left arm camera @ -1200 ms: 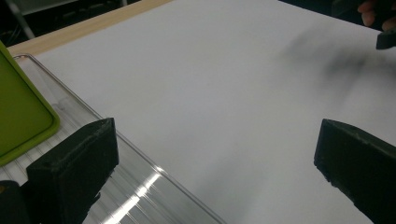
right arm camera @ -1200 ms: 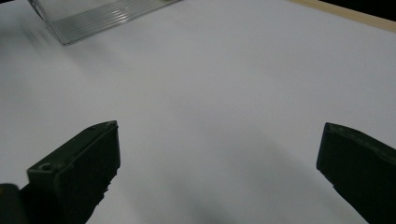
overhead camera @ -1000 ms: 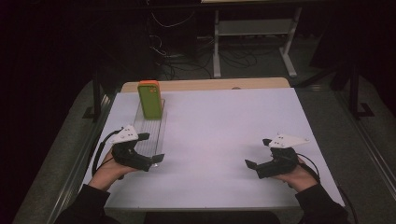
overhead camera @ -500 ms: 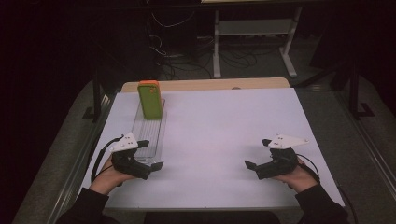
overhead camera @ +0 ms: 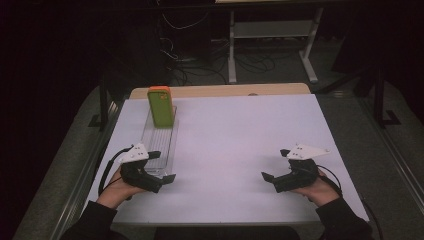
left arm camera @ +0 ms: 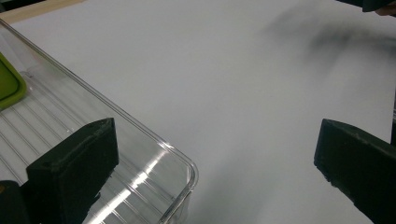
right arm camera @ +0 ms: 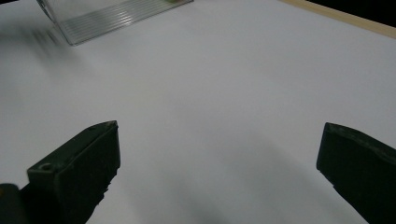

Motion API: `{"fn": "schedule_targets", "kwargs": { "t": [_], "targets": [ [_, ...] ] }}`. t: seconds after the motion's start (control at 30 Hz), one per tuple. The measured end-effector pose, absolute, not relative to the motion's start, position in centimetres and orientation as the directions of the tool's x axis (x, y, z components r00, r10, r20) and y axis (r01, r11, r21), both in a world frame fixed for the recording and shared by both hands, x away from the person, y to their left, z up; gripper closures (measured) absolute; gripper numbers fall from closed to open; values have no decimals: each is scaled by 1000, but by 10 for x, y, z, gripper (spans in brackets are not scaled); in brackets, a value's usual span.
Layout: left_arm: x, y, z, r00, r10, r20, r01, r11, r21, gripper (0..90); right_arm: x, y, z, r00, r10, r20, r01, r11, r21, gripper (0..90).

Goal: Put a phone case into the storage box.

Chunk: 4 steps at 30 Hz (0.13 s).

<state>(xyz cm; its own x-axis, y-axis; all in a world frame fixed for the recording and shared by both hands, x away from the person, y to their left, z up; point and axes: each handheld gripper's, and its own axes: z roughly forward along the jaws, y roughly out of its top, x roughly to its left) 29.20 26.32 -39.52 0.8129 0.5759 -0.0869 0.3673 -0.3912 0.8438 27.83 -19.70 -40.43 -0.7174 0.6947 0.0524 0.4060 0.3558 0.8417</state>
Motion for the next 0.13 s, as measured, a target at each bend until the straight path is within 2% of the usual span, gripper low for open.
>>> {"fn": "schedule_targets", "kwargs": {
  "t": [0.13],
  "targets": [
    [293, 264, -395, 815, 573, -84, 366, -397, 842, 0, 279, -197, -405, -714, 697, 60, 414, 351, 840, 0]
  ]
}}
